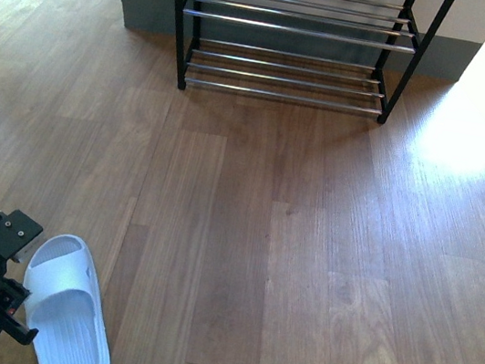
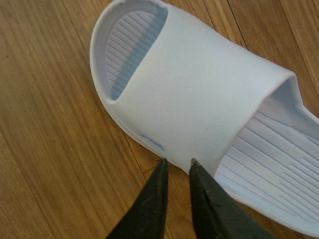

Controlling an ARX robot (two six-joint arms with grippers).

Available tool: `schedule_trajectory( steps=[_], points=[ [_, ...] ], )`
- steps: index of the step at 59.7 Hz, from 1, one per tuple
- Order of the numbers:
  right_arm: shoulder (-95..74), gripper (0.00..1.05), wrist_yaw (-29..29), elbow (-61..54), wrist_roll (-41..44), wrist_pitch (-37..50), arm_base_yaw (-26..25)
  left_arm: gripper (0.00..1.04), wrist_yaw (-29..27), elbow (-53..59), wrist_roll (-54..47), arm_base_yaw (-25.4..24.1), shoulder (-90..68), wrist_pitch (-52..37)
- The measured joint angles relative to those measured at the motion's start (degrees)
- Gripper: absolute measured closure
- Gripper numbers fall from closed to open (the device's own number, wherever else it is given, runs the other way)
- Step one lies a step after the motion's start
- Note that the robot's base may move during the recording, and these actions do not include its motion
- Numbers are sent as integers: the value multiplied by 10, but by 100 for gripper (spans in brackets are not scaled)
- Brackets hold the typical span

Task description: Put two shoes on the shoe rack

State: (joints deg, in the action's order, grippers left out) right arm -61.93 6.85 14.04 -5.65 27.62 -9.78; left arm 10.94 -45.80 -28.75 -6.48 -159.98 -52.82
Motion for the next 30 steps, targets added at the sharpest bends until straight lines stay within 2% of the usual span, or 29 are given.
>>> schedule_trajectory(
  steps=[7,17,20,22,25,27,30],
  points=[
    [0,103,0,0,0,0,0,59,-3,5,26,0,-10,-44],
    [0,103,0,0,0,0,0,25,-15,13,93,0,-27,-122],
    [0,103,0,0,0,0,0,15,-70,18,139,36,3,-68],
    [0,103,1,0,0,0,0,12,-94,20,155,53,18,-41],
    [0,103,1,0,0,0,0,8,-130,37,203,117,85,22],
    [0,103,-3,0,0,0,1,10,-132,48,236,164,132,12],
    [0,103,-4,0,0,0,1,9,-150,39,279,203,152,-13]
  ],
)
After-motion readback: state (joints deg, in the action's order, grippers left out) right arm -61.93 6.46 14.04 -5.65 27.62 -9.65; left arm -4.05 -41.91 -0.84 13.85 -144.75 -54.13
